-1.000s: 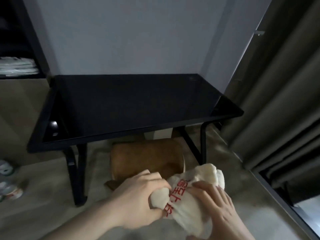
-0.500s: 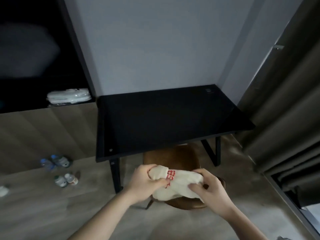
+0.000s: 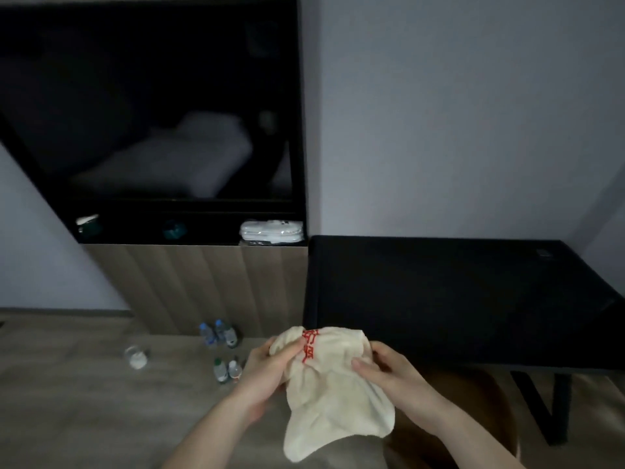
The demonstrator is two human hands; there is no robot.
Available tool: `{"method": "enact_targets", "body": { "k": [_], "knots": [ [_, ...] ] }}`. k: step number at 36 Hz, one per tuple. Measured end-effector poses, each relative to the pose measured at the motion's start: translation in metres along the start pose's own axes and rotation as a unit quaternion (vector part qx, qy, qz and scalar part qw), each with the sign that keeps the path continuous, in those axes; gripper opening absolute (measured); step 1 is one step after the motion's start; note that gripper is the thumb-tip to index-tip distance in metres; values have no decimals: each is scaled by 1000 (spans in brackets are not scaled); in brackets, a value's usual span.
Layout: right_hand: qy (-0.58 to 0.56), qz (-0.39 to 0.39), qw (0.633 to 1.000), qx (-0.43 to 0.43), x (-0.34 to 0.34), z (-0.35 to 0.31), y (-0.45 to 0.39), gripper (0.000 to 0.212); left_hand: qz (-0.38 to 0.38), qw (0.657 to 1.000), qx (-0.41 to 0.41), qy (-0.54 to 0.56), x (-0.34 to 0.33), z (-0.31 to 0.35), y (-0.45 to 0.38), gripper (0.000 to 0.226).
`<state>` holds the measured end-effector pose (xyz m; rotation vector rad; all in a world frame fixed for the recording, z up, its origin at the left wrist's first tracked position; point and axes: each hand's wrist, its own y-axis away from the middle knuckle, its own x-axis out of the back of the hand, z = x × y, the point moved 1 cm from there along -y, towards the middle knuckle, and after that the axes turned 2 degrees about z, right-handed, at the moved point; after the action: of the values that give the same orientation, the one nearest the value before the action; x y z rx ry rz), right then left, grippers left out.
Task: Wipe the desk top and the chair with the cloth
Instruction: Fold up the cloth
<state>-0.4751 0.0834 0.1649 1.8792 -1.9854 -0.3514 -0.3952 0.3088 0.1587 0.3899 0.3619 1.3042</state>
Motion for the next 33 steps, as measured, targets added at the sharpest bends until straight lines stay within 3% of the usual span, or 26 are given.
{"method": "enact_targets", "body": {
  "k": [4,8,14,22,33],
  "knots": [
    [-13,-24,1000,-8,-12,-19,-48,46,41,998,25,43,24,7,-39,64],
    [-96,-29,995,-18,-19,-36,-100,30,10,991,80,110,31,16,-76,43],
    [-144,-40,988,-40,-30,-58,-172,31,88,981,136,105,49,26,-123,53],
    [-183,-51,980,-65,-51,-91,-261,44,141,976,75,147,67,57,-163,26],
    [-207,-46,971,-112,-116,-120,-367,35,163,977,108,86,135,84,-252,33]
  ]
}}
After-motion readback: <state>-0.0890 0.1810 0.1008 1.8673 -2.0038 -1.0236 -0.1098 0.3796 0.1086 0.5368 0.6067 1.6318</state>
